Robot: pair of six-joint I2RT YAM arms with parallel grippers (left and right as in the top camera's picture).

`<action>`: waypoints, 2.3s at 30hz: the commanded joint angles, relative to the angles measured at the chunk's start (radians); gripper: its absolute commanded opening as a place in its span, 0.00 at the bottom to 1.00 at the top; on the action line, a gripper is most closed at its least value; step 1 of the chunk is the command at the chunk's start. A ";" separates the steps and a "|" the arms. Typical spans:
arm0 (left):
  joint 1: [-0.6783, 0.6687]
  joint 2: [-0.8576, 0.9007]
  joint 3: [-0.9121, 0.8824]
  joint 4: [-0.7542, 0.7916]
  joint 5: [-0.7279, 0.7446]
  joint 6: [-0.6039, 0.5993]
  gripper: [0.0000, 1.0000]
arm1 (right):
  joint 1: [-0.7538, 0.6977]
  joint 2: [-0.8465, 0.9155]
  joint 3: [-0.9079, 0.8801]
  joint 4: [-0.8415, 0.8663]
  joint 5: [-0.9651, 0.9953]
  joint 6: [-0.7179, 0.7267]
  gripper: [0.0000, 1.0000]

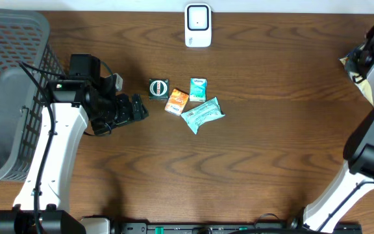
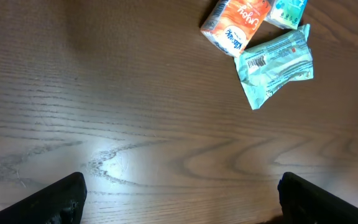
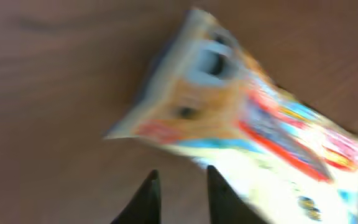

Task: Scan the item barcode
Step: 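Withdraw the right gripper from the wipes pack toward the top right, then reach the right gripper to the mint-green wipes pouch and grasp it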

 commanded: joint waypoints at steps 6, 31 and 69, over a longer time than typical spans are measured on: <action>-0.002 0.007 -0.002 -0.002 0.005 0.013 0.98 | 0.101 -0.039 0.013 -0.146 -0.840 -0.002 0.31; -0.002 0.007 -0.002 -0.002 0.005 0.013 0.98 | 0.727 -0.038 -0.039 -0.669 -0.553 0.085 0.78; -0.002 0.007 -0.002 -0.002 0.005 0.013 0.98 | 0.676 -0.040 -0.147 -0.510 -0.598 0.269 0.57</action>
